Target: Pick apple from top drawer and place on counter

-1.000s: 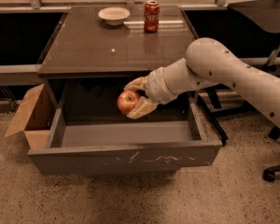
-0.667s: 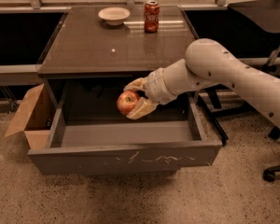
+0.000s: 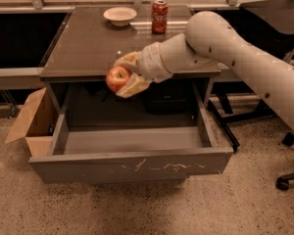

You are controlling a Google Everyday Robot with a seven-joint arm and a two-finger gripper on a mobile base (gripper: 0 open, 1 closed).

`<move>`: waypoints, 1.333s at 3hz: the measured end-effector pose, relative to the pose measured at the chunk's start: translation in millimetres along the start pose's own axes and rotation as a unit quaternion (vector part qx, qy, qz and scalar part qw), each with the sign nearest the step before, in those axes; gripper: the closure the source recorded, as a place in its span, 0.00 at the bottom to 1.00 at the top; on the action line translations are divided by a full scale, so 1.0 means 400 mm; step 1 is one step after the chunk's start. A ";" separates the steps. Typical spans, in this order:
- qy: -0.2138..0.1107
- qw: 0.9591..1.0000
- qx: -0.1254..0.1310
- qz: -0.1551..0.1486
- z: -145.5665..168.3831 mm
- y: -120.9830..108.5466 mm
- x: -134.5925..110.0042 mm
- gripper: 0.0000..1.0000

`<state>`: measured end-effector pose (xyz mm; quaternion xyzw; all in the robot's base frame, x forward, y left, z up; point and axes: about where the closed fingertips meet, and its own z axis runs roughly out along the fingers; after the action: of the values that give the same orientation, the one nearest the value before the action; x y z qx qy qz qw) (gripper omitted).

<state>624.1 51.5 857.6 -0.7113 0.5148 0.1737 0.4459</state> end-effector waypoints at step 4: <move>-0.056 0.997 0.054 -0.017 0.003 -0.221 -0.117 1.00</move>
Offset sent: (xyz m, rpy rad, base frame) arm 0.0299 0.0223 0.0344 0.0608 -0.0291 0.0065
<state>683.6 85.8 930.1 -0.6843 0.4852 0.1774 0.5146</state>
